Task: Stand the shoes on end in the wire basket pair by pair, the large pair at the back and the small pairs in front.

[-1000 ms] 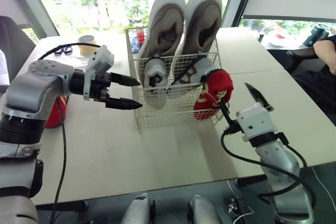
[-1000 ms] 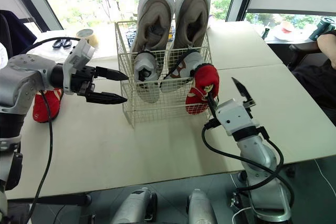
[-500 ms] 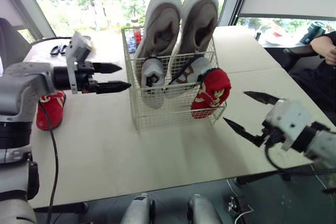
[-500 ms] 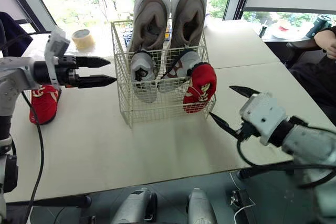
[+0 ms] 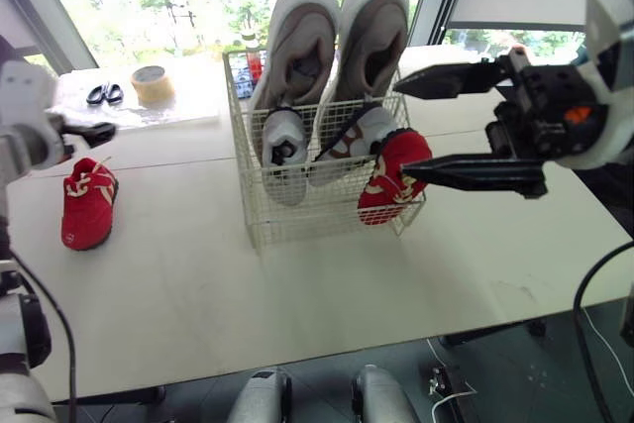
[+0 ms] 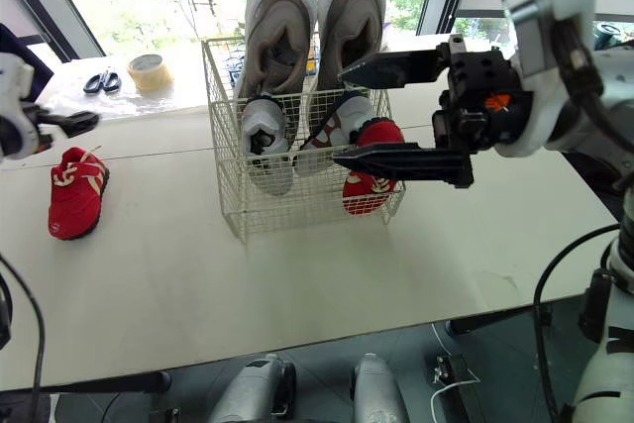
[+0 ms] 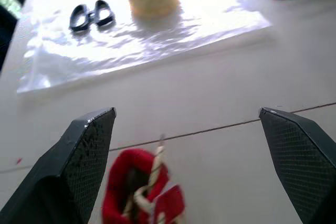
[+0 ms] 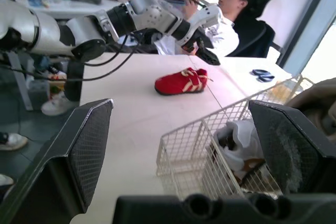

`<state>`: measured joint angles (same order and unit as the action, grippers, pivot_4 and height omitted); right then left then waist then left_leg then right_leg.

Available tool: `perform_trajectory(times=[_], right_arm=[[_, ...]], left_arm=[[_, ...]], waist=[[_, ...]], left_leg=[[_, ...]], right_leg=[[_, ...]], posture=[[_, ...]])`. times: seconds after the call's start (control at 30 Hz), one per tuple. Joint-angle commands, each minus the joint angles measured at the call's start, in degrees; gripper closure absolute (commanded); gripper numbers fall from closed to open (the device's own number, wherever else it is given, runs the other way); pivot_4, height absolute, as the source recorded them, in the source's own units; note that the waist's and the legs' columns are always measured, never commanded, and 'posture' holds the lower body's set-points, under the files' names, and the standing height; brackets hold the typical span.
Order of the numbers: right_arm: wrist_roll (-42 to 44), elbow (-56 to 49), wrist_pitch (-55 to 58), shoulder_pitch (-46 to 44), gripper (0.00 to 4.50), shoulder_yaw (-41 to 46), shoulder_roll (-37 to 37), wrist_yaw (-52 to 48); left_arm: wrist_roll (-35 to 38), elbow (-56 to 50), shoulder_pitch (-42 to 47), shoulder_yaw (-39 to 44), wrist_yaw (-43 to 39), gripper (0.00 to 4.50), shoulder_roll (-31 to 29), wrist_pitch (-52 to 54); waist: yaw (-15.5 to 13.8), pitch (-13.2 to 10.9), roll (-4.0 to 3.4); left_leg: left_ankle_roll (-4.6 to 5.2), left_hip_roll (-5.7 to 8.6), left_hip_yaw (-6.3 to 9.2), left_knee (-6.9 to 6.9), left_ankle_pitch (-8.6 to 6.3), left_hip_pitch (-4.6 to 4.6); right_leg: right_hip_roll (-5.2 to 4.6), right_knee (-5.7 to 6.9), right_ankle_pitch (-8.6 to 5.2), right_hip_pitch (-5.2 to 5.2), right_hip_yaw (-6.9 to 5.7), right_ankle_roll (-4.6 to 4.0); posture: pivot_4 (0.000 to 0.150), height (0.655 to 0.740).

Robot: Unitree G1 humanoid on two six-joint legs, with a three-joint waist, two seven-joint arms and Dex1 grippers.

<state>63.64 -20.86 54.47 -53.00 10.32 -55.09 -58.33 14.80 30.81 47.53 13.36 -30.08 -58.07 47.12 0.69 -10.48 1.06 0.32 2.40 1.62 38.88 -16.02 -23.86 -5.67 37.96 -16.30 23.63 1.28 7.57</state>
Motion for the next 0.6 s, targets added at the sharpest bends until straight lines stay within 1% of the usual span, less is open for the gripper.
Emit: perform_trajectory(times=[0.03, 0.13, 0.2, 0.33, 0.47, 0.6], right_arm=[[-1.0, -0.4, -1.8, -0.6, 0.03, -0.3, 0.7, -0.8], [-1.4, -1.1, -2.4, 0.2, 0.03, 0.0, 0.8, -0.9], [-0.3, -1.4, -2.0, 0.4, 0.03, 0.9, 0.6, -0.3], [5.3, -2.5, 1.3, 0.0, 0.03, 4.1, -1.1, 1.7], [5.5, -4.5, 1.6, 1.6, 0.03, 4.7, -1.7, 4.3], [6.7, -6.1, 1.9, 3.3, 0.03, 5.9, -2.1, 6.7]], left_arm=[[-2.9, 11.4, 2.5, 1.2, 0.6, 0.00, -2.9, -5.8], [-4.4, 19.3, 4.3, 0.1, -0.8, 0.00, -3.4, -9.7], [-5.8, 24.2, 5.5, -0.8, -1.1, 0.00, -3.4, -12.0], [-8.3, 32.6, 9.8, -3.2, -4.1, 0.00, -2.8, -13.5], [-11.6, 36.4, 13.2, -6.4, -7.4, 0.00, -2.8, -14.6], [-13.4, 38.1, 14.7, -7.8, -9.7, 0.00, -3.3, -14.6]], waist=[[-0.2, 0.0, 0.00], [-0.4, 0.1, 0.11], [-0.6, 0.1, 0.12], [-0.7, 0.1, 0.13], [-0.4, 0.1, 0.16], [0.0, 0.1, 0.17]], left_leg=[[-0.02, 0.00, 0.01, 0.11, 0.01, -0.17], [-0.12, 0.08, 0.02, 0.27, 0.07, -0.62], [-0.12, 0.11, 0.02, 0.27, 0.08, -0.64], [-0.12, 0.11, 0.01, 0.26, 0.07, -0.66], [-0.11, 0.11, -0.01, 0.25, 0.07, -0.66], [-0.10, 0.11, -0.02, 0.25, 0.06, -0.66]], right_leg=[[-0.01, 0.05, 0.00, 0.12, -0.03, 0.00], [-0.06, 0.20, 0.02, 0.55, -0.04, 0.01], [-0.09, 0.21, 0.02, 0.57, -0.06, 0.01], [-0.10, 0.21, 0.02, 0.60, -0.08, 0.01], [-0.09, 0.25, 0.02, 0.61, -0.08, 0.01], [-0.09, 0.26, 0.02, 0.62, -0.08, 0.01]], posture=[[0.150, 0.7400], [0.150, 0.7400], [0.150, 0.7400], [0.150, 0.7400], [0.150, 0.7400], [0.150, 0.7400]])
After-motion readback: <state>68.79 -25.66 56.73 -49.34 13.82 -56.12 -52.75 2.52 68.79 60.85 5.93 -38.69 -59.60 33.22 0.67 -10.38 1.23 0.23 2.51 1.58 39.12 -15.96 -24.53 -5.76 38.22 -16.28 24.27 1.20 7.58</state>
